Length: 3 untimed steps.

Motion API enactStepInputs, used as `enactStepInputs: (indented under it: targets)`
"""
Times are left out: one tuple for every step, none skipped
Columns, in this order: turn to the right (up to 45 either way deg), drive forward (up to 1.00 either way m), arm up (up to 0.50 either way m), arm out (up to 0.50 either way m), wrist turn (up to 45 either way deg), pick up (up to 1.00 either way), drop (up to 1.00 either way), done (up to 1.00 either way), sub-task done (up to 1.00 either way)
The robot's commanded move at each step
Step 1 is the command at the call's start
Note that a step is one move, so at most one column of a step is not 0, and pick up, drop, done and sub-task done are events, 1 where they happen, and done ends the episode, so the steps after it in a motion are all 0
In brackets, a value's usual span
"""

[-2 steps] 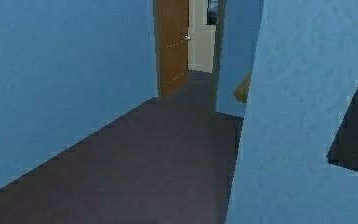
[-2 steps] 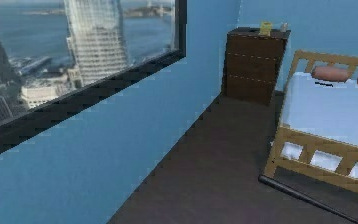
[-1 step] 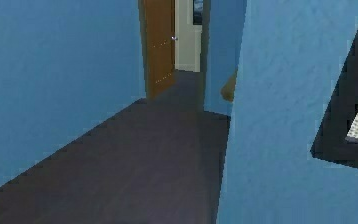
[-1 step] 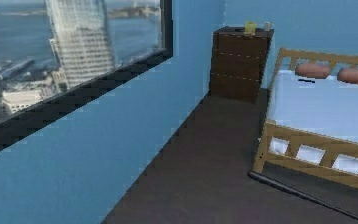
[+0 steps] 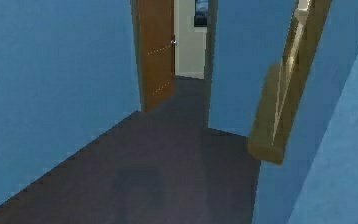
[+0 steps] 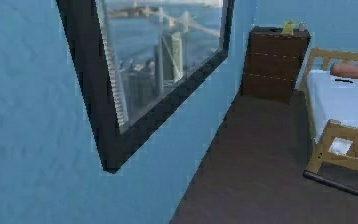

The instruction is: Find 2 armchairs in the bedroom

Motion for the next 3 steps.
enactStepInputs:
  targets:
    - [-30.0, 0.0, 0.0, 0.0, 0.0, 0.0, 0.0, 0.0, 0.0]
    - [0.0, 0.45, 0.0, 0.0, 0.0, 0.0, 0.0, 0.0, 0.0]
    - [33.0, 0.0, 0.0, 0.0, 0.0, 0.0, 0.0, 0.0, 0.0]
